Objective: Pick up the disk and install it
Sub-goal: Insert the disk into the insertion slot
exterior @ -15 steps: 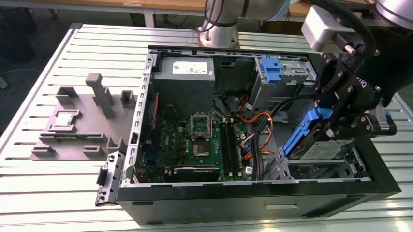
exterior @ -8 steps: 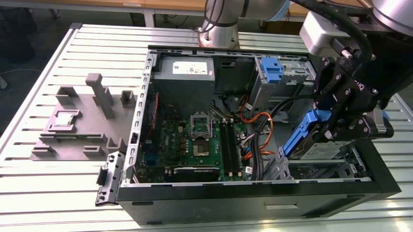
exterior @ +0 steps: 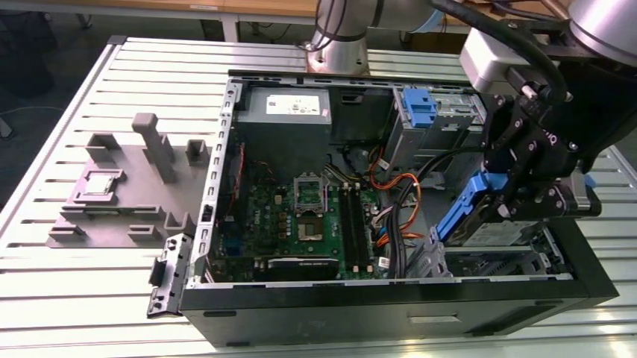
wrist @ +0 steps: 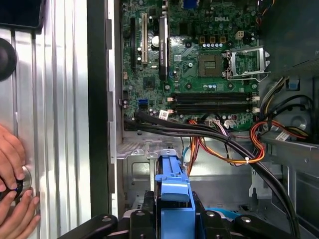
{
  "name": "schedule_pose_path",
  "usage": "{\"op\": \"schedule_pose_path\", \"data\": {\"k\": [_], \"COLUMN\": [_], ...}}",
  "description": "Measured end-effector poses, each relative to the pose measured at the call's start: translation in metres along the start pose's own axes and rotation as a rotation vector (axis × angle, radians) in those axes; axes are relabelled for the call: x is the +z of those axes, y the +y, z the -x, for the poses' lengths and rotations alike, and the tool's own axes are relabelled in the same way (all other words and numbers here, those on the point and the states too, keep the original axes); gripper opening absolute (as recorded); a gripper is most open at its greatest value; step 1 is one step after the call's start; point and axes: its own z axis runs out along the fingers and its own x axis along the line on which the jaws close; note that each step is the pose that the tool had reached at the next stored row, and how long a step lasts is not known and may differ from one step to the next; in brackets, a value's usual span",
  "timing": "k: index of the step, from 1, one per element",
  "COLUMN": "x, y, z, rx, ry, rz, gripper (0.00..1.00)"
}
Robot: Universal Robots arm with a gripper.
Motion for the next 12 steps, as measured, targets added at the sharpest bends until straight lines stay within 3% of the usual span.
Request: {"op": "schedule_pose_path", "data": {"k": [12], "x": [0.009], "y": [0.0], "z": [-0.0002], "rx": [0.0], "ry": [0.0], "rz": [0.0001], "gripper": [0.37]}}
